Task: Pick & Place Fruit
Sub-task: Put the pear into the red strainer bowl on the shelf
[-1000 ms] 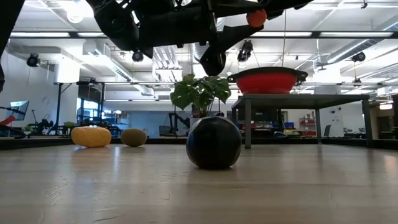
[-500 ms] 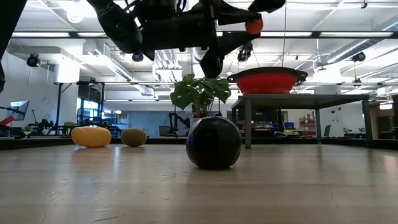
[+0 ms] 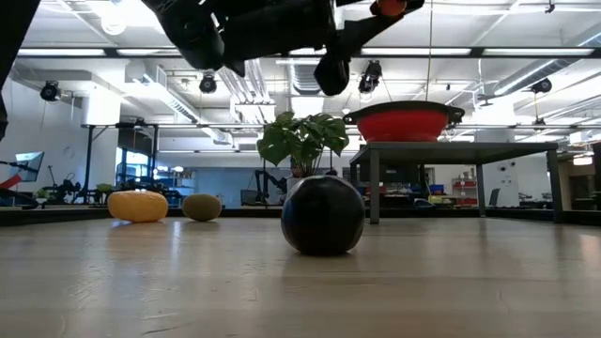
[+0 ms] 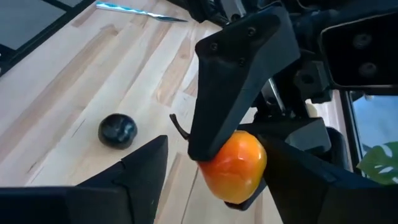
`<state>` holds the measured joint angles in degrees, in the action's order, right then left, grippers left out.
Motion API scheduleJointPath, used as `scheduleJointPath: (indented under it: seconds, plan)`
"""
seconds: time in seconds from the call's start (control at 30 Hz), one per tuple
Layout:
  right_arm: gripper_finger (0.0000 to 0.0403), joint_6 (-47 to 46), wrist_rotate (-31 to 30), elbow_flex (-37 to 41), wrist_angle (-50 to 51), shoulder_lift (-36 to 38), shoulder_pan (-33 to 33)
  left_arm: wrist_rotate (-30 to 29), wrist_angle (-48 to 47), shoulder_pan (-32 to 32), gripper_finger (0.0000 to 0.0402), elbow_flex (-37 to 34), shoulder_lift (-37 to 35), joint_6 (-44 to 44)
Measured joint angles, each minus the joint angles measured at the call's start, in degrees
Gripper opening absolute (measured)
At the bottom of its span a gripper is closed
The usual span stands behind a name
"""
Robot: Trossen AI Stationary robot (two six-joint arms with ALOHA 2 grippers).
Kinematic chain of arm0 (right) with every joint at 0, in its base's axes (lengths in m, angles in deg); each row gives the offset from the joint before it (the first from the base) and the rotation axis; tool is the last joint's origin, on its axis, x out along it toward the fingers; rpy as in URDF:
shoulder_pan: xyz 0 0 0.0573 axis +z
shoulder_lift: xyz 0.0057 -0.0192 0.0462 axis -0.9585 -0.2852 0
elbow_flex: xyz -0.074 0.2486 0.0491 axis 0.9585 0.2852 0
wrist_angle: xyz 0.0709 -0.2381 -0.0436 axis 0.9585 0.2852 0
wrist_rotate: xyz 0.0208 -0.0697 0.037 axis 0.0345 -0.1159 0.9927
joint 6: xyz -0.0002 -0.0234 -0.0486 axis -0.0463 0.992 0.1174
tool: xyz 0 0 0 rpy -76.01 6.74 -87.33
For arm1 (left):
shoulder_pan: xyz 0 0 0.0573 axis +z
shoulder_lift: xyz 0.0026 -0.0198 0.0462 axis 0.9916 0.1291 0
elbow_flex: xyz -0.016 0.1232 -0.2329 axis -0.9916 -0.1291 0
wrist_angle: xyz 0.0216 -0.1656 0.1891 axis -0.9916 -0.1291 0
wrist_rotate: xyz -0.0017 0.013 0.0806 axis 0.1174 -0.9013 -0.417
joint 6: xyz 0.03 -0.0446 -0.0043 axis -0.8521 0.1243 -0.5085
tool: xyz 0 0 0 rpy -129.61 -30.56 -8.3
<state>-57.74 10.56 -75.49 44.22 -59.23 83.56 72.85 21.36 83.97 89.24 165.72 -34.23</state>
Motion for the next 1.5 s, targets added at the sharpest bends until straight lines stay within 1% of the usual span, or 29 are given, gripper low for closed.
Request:
scheduleJointPath:
  seconds: [0.57, 0.7, 0.9, 1.1, 1.2, 1.3, 1.4, 1.5]
  plan:
    - [0.0148, 1.67, 0.02, 0.0, -0.75, 0.04, -0.04, 0.66, -1.42, -0.04, 0.0142, 0.96, 0.0, -0.11]
    - [0.0145, 1.63, 0.02, 0.0, -0.76, 0.04, -0.02, 0.66, -1.42, -0.04, 0.0142, 0.96, 0.0, -0.08]
    - [0.0161, 0.98, 0.01, 0.0, -0.79, 0.02, 0.0, 1.07, -1.42, -0.04, 0.0143, 0.96, 0.0, -0.05]
    - [0.0146, 1.04, 0.02, 0.0, -0.81, 0.02, 0.0, 1.34, -1.42, 0.0, 0.0149, 0.96, 0.0, -0.57]
    - [0.0141, 1.04, 0.02, 0.0, -0.75, 0.02, 0.0, 1.31, -1.4, 0.0, 0.0157, 0.96, 0.0, -3.2]
    - [0.0147, 0.89, 0.02, 0.02, -0.69, 0.02, 0.0, 1.25, -1.4, -0.07, 0.0174, 0.96, 0.0, -6.5]
    - [0.0156, 0.06, 0.2, 0.07, -0.54, 0.02, 0.02, 1.32, -1.74, -0.07, 0.0204, 0.96, 0.0, -9.13]
    - [0.0155, -0.19, 0.26, 0.07, -0.35, -0.01, 0.02, 1.27, -3.14, -0.06, 0.024, 0.96, 0.0, -10.77]
